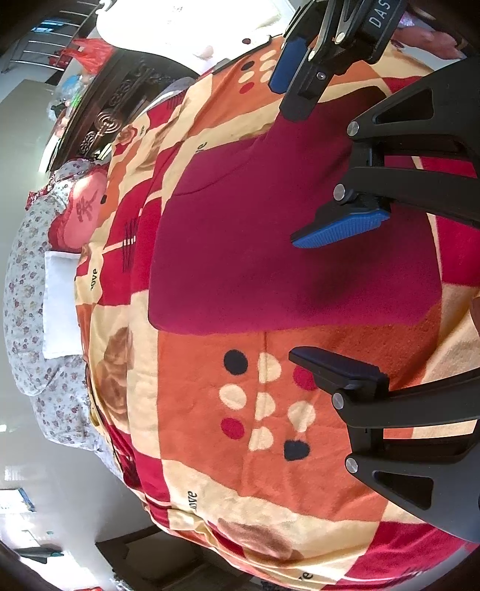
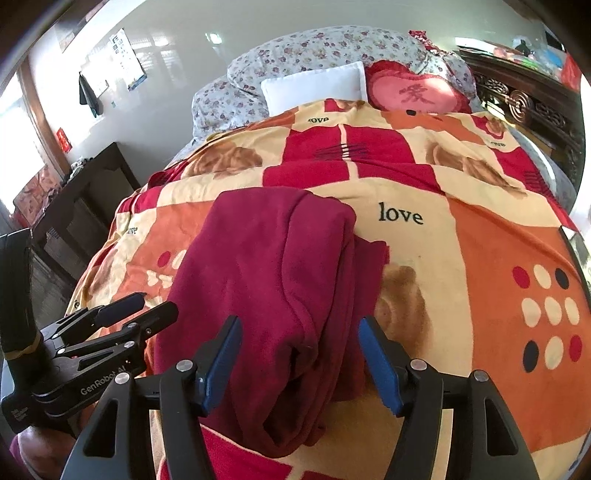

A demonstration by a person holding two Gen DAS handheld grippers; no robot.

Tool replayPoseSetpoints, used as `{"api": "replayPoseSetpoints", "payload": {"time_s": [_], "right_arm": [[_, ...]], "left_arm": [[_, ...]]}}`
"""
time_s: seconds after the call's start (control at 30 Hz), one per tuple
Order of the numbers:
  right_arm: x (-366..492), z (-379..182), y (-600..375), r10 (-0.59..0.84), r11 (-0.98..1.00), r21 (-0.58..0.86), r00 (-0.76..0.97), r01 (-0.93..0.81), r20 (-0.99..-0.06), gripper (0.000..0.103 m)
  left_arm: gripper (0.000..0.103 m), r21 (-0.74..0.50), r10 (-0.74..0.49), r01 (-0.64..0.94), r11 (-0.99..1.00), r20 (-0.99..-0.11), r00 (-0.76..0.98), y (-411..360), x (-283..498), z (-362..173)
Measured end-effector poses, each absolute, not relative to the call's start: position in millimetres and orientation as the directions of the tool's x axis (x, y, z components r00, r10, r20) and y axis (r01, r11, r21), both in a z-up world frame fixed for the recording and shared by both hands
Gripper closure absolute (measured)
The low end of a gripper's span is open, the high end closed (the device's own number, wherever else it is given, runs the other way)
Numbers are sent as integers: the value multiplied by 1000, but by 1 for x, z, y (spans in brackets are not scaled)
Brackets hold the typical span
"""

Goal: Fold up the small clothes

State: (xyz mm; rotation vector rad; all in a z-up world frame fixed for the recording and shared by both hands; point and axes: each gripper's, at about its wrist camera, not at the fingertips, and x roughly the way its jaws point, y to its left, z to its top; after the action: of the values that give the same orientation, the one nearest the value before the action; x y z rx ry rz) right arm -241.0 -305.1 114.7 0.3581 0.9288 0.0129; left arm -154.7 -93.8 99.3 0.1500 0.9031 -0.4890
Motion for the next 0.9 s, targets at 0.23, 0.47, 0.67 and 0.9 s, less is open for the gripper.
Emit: {"api": "replayPoseSetpoints", "payload": {"time_s": [0.23, 0.47, 0.67, 0.9], "right_arm": [[-240, 115, -302, 167, 942, 307, 602, 136, -781, 40], [-240, 114, -302, 168, 942, 306, 600, 135, -782, 40], [-238, 113, -296, 169, 945, 300, 597, 127, -784, 39], [-237, 112, -295, 170, 946, 300, 594, 126, -786, 39]], "left_arm": [[47, -59, -333, 471, 880, -783, 525, -96, -157, 99], [47, -51, -326, 470, 881, -785, 527, -96, -157, 97], [47, -39, -317, 471, 881, -787, 529, -96, -157, 96], [47, -38, -316, 469, 882, -786, 531, -95, -156, 95]]}}
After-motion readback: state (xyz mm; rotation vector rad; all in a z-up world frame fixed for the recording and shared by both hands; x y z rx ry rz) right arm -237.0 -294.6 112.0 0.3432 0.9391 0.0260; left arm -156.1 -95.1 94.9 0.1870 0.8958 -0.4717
